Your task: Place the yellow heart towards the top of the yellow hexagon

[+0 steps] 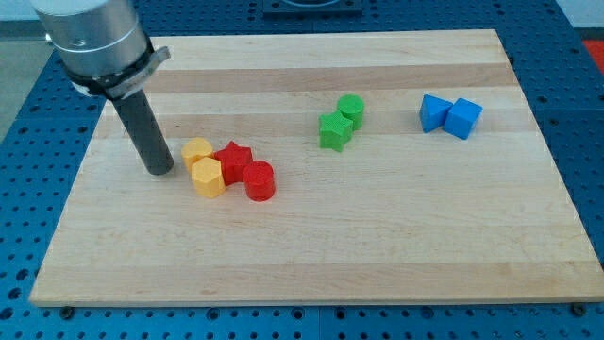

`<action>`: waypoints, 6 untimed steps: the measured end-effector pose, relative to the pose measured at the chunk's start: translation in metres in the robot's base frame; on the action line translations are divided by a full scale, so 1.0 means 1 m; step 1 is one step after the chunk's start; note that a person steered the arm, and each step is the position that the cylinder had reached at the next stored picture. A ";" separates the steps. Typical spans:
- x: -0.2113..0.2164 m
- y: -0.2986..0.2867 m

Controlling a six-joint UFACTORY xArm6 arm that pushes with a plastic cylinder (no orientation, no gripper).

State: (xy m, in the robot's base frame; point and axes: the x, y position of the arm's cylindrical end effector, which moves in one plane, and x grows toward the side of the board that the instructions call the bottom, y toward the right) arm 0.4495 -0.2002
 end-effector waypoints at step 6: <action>-0.015 0.015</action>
